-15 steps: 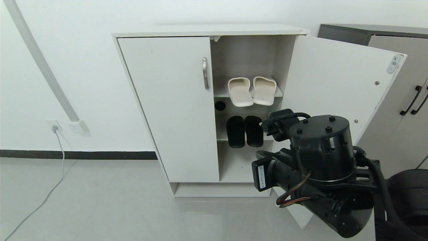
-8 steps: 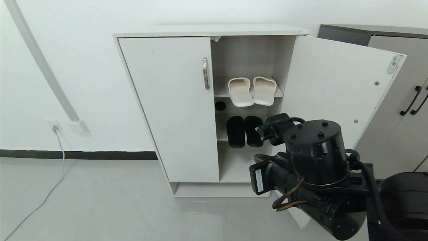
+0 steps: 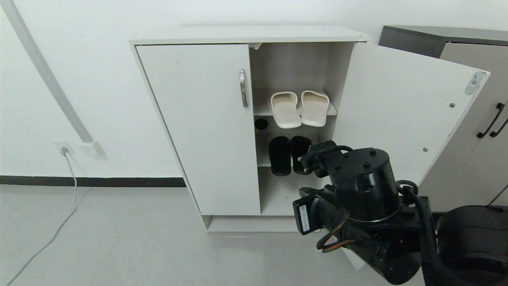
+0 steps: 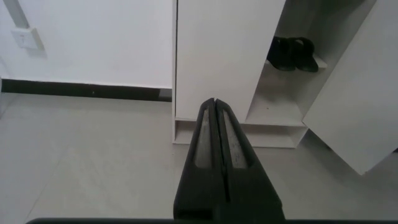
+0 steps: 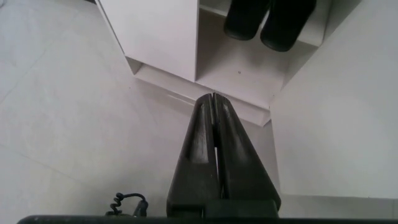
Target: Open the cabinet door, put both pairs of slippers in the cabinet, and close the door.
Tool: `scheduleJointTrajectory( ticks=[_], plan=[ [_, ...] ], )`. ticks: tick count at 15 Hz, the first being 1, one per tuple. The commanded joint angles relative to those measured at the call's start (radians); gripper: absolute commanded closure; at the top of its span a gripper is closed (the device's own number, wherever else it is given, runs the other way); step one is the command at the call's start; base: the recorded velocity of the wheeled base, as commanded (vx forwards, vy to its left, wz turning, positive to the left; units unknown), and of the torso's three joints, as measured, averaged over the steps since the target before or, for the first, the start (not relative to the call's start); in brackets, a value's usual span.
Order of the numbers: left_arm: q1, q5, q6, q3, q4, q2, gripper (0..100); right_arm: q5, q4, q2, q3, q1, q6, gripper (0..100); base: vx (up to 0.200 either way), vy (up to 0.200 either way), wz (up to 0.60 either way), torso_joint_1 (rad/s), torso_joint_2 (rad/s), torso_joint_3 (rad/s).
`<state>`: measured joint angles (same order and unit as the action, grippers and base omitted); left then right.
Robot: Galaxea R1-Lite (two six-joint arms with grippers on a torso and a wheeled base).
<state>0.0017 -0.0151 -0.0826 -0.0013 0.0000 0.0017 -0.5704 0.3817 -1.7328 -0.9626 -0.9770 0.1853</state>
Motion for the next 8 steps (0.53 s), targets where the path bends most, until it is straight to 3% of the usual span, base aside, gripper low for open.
scheduleJointTrajectory(
  ticks=[1,8],
  plan=[
    [0.000,0.000,0.000,0.000,-0.002,0.000,100,0.000,0.003,-0.002,-0.001,-0.003,0.000,100,0.000,0.000,0.00,0.051,-0.51,-0.369],
    [0.000,0.000,-0.002,0.000,-0.002,0.000,100,-0.002,0.002,-0.002,-0.001,-0.002,-0.001,100,0.000,0.000,0.00,0.093,-0.49,-0.349]
  ],
)
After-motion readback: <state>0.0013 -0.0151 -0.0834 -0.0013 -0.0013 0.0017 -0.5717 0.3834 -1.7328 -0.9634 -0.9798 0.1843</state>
